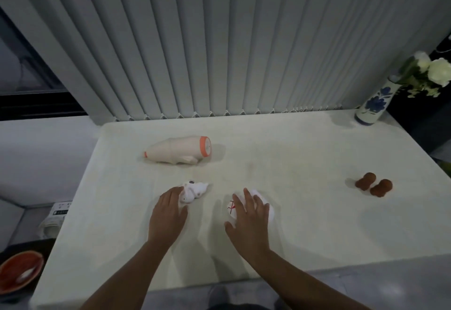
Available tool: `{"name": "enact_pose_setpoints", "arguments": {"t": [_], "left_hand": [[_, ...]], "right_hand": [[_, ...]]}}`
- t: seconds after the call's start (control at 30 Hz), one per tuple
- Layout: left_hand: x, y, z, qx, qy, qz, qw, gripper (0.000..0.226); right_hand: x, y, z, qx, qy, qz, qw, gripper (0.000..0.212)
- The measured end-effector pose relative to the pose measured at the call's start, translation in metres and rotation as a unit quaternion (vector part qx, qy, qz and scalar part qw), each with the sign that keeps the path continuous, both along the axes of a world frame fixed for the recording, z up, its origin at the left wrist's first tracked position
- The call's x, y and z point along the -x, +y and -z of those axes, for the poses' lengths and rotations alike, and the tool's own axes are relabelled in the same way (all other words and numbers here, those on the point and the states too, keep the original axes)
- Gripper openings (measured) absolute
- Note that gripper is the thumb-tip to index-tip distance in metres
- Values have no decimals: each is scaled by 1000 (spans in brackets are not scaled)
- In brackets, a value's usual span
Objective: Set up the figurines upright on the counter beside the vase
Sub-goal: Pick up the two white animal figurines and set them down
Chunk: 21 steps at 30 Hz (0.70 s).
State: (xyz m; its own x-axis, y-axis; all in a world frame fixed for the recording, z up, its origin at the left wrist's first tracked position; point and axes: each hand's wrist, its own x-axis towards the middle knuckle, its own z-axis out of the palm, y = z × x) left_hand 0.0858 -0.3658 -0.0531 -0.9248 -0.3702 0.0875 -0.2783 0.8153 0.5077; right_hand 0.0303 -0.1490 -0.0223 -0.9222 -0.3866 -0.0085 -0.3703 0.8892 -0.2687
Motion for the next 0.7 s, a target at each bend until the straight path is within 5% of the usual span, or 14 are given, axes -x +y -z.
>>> {"name": "enact_pose_setpoints", "arguments": {"t": [0.7], "left_hand": [[39,0,4,-75,-41,21,996,52]], "right_hand": [[25,15,27,-41,69,-29,996,53]]}}
